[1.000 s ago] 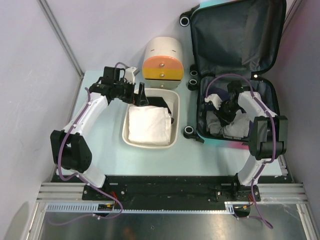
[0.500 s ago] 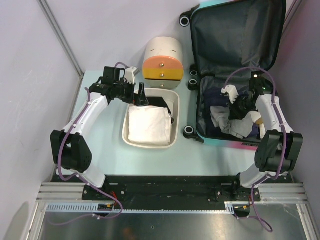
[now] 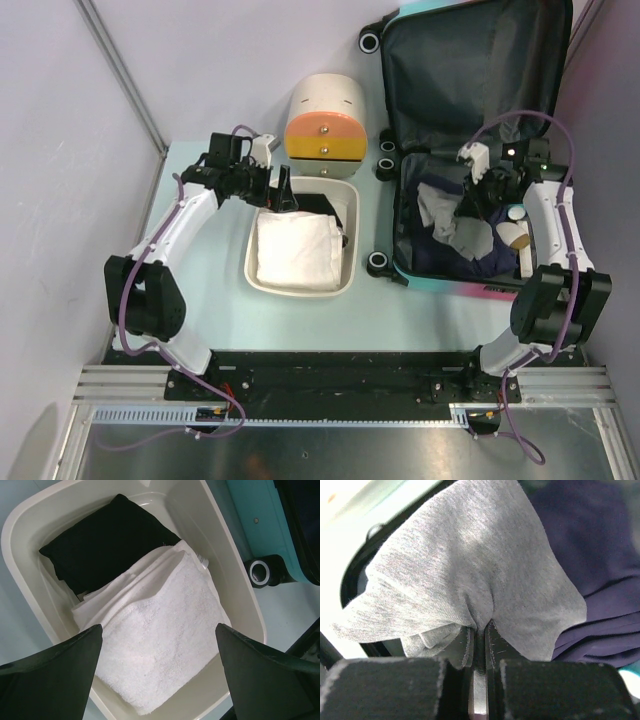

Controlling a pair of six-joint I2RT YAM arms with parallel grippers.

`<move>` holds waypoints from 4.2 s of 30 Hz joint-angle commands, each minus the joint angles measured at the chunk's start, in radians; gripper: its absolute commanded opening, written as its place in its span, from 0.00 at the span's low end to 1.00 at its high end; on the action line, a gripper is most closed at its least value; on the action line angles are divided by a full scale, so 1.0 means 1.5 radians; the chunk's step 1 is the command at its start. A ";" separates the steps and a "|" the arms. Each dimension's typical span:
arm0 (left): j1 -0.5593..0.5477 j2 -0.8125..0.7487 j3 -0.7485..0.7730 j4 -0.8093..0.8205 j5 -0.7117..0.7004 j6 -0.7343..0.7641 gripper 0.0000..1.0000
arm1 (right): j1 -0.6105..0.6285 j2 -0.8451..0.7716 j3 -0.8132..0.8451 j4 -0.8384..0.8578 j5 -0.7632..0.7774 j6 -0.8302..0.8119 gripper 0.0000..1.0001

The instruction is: Open, take out, and arrange the luggage

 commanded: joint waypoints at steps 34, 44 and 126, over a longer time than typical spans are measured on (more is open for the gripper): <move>0.229 -0.103 -0.102 0.007 0.067 -0.057 1.00 | 0.589 0.478 0.385 0.397 0.354 0.249 0.06; 0.227 -0.095 -0.060 0.007 0.102 -0.043 1.00 | 0.574 0.371 0.465 0.295 0.304 0.326 0.80; 0.149 0.030 -0.083 0.011 0.007 -0.095 1.00 | 0.062 0.134 0.034 0.209 0.029 0.596 0.00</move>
